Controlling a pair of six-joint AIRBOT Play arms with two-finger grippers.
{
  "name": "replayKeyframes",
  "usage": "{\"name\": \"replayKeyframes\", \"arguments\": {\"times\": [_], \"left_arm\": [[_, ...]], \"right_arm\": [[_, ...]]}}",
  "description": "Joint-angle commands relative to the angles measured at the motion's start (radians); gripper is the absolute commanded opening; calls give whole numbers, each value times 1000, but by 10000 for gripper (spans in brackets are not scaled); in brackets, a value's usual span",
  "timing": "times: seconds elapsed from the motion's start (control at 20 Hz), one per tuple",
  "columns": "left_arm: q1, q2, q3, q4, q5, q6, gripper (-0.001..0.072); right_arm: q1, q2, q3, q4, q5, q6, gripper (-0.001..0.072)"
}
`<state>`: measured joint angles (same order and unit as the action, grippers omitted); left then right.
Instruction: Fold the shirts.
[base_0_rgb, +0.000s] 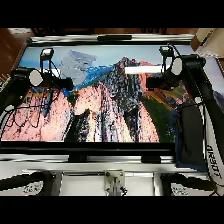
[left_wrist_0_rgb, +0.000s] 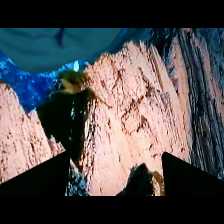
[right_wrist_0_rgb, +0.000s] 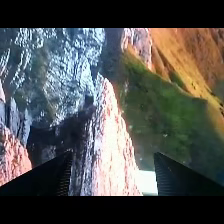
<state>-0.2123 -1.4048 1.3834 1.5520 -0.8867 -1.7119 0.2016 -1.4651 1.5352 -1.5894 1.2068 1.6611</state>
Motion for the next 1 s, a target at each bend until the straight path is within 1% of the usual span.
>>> {"name": "replayKeyframes", "arguments": {"times": [0.0,0.25,0.35,0.45,0.5,0.55,0.65,0.95], "left_arm": [[44,-92,124,-4,147,-13,642],[107,-498,602,-9,-60,-12,646],[108,-617,712,-21,-106,-16,646],[108,-660,690,-52,-91,-78,646],[108,-673,672,-69,-90,-85,646],[107,-685,662,-90,-91,-84,646],[106,-705,660,-125,-81,-41,650],[106,-742,659,-161,46,-37,664]], "right_arm": [[1,-1,1,-16,-95,-18,627],[2,-1,1,-12,-42,-17,627],[2,-1,1,3,-17,-17,627],[2,-1,0,39,-7,-18,627],[2,-1,0,57,-5,-18,627],[2,-1,0,72,-5,-18,627],[2,-1,0,82,-6,-18,627],[2,-1,0,81,-8,-18,627]]}}
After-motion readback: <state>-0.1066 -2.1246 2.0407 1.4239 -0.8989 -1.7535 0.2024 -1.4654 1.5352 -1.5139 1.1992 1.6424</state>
